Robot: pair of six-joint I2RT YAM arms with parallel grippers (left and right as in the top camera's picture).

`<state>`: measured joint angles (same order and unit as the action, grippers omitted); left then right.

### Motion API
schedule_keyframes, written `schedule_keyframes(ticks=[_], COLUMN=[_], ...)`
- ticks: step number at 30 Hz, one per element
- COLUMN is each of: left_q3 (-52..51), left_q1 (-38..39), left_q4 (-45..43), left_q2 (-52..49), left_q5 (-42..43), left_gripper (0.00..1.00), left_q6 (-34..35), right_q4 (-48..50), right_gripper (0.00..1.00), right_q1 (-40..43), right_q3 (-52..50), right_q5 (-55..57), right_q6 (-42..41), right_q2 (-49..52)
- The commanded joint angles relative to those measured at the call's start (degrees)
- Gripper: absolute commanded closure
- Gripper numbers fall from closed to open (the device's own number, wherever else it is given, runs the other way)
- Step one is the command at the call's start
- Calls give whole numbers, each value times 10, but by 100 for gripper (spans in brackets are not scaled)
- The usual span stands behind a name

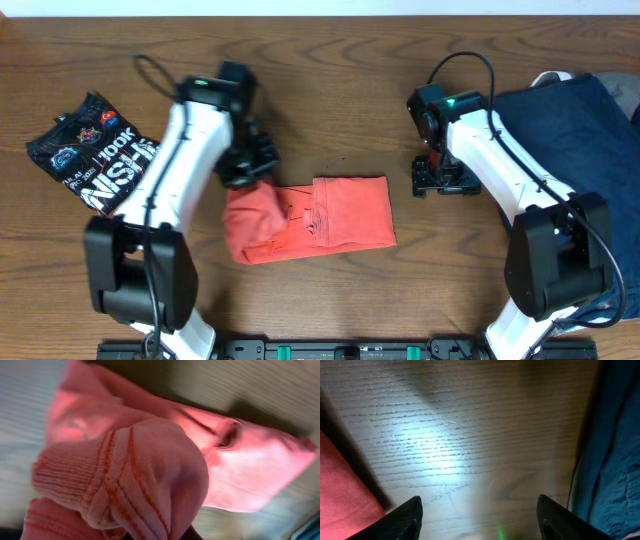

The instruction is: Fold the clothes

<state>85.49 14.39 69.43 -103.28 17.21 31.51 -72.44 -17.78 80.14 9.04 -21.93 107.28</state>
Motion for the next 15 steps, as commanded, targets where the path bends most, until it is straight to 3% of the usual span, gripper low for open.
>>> schedule_keyframes(ticks=[1,9,15], left_q3=[13,13,13], left_q1=[48,129,151], left_q4=[-13,-75,-132], left_q2=[14,14,14], left_q5=[18,20,62], left_gripper=[94,94,94], left_q6=[71,149,170], right_q4=[0,-2,-5], right_gripper=[28,28,28], right_q1=[5,6,5], right_q3=[0,0,0], right_q5=[6,6,6], right_q6=[14,14,15], right_q2=[-11,-11,-11])
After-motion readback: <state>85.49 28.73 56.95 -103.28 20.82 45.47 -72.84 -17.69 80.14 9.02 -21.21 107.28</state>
